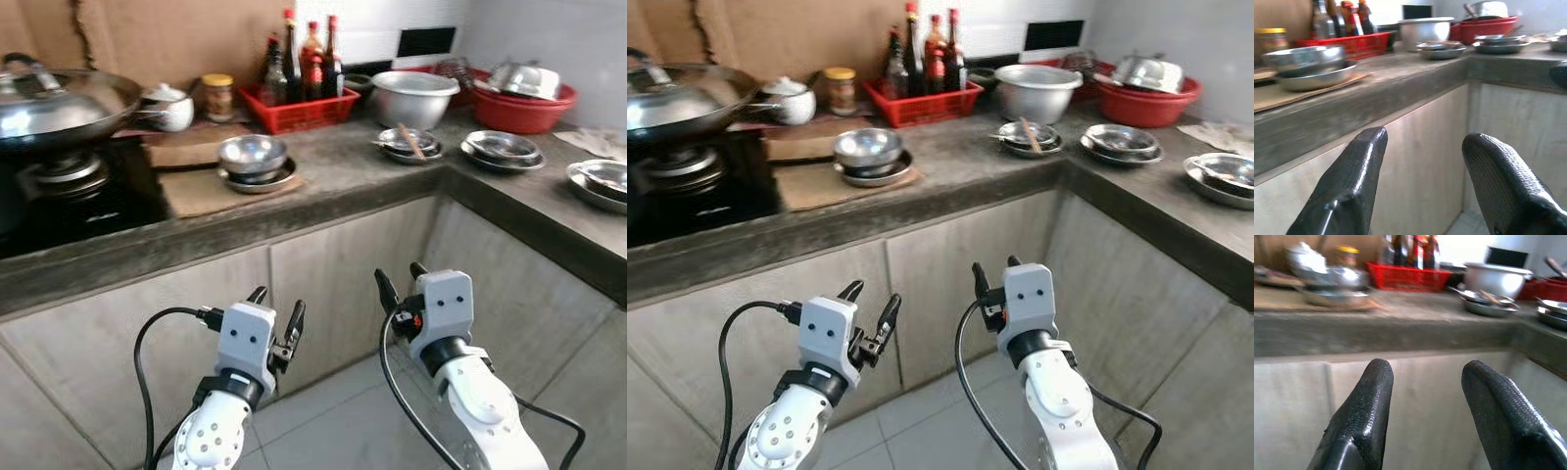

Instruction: Kitchen organization

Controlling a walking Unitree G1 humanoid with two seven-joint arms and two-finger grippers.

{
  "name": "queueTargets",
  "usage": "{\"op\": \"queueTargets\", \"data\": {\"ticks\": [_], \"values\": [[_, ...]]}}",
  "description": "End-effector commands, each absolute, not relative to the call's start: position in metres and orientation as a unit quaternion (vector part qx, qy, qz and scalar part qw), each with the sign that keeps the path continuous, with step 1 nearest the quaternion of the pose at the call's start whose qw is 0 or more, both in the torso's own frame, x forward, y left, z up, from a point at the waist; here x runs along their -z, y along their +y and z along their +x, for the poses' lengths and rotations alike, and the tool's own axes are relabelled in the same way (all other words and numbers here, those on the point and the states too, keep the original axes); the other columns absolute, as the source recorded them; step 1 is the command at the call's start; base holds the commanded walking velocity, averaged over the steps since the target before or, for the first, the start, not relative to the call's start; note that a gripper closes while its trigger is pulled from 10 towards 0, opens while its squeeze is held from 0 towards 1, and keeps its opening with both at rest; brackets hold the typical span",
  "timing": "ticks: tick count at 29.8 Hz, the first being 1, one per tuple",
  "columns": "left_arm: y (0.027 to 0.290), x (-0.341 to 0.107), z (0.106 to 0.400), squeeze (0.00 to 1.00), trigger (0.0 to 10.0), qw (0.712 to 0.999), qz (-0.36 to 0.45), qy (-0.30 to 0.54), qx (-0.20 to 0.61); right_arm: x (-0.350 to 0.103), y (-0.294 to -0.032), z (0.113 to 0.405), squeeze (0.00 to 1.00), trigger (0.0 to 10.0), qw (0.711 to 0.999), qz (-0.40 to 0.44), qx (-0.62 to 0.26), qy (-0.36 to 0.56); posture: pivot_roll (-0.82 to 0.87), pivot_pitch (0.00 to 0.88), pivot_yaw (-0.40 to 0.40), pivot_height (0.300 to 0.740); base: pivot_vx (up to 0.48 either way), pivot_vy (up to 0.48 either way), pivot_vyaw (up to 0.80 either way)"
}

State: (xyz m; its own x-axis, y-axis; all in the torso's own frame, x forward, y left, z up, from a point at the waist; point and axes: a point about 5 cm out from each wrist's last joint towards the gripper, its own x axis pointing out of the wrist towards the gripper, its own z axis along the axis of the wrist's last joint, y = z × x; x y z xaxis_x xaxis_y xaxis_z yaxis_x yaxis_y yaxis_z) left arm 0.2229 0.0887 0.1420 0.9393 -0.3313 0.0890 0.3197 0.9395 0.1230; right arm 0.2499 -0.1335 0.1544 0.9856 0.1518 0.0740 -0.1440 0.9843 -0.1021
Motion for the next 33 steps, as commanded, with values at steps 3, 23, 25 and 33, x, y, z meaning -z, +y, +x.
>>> {"op": "queueTargets", "data": {"ticks": [3, 23, 25, 33], "values": [[0.091, -0.142, 0.223, 0.00, 10.0, 0.983, 0.057, -0.056, 0.165, -0.159, -0.132, 0.254, 0.00, 10.0, 0.995, -0.051, -0.075, -0.048, 0.04, 0.000, -0.053, 0.740, 0.274, 0.000, 0.00], [0.090, -0.142, 0.224, 0.00, 10.0, 0.983, 0.056, -0.057, 0.165, -0.166, -0.131, 0.260, 0.00, 10.0, 0.994, -0.043, -0.076, -0.064, 0.04, 0.000, -0.057, 0.740, 0.310, 0.000, 0.11], [0.090, -0.142, 0.224, 0.00, 10.0, 0.983, 0.056, -0.056, 0.165, -0.166, -0.131, 0.260, 0.00, 10.0, 0.994, -0.044, -0.076, -0.065, 0.04, 0.000, -0.057, 0.740, 0.315, 0.000, 0.00], [0.090, -0.141, 0.224, 0.00, 10.0, 0.983, 0.057, -0.054, 0.164, -0.170, -0.127, 0.262, 0.00, 10.0, 0.993, -0.042, -0.082, -0.073, 0.05, 0.000, -0.056, 0.740, 0.316, 0.000, 0.60]]}}
